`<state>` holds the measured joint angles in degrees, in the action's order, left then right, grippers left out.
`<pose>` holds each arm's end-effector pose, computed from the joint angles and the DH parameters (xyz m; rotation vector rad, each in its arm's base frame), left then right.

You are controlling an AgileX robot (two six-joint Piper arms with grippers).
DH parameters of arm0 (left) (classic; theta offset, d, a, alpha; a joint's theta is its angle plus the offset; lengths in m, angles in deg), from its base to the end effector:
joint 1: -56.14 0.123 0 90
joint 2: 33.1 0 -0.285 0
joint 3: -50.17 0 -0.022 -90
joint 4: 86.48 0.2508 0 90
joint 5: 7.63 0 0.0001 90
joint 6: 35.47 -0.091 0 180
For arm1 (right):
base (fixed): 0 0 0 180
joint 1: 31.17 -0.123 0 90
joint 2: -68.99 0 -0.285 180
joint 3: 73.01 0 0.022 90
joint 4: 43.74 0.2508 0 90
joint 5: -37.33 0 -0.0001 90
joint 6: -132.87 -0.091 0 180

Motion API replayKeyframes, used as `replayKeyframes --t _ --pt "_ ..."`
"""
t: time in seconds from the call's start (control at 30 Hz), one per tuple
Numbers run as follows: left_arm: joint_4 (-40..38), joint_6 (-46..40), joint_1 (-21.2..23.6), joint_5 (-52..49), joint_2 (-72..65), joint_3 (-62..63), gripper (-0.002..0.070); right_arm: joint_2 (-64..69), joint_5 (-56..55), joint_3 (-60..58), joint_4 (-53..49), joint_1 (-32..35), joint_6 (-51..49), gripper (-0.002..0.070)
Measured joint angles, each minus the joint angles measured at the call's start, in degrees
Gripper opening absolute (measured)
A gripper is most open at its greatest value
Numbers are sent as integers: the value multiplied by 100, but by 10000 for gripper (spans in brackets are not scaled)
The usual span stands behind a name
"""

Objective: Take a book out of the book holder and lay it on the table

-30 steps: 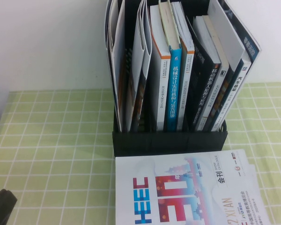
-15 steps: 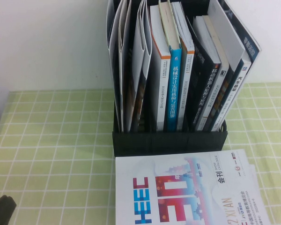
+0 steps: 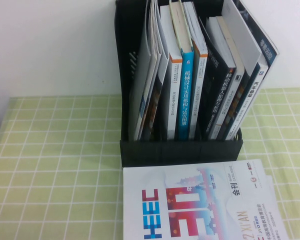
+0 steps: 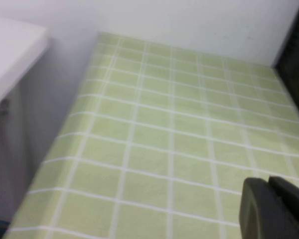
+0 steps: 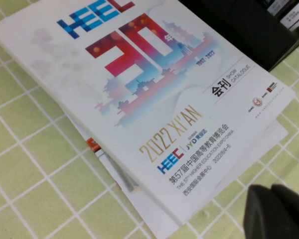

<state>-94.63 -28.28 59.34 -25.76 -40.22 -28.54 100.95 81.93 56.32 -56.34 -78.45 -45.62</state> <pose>0.0541 -0.0010 0.1767 -0.2551 1.7971 -0.1854 0.0620 0.0466 0.2742 -0.9910 1.9709 0.1886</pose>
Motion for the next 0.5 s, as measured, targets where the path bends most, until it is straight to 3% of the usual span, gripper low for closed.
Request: replayKeyframes --t 0.13,0.5 --pt "256 41 305 -107 0 11 -3 0 0 0 0 0 0 -1" --pt "279 17 331 -117 0 11 -3 -2 0 0 7 0 0 -1"
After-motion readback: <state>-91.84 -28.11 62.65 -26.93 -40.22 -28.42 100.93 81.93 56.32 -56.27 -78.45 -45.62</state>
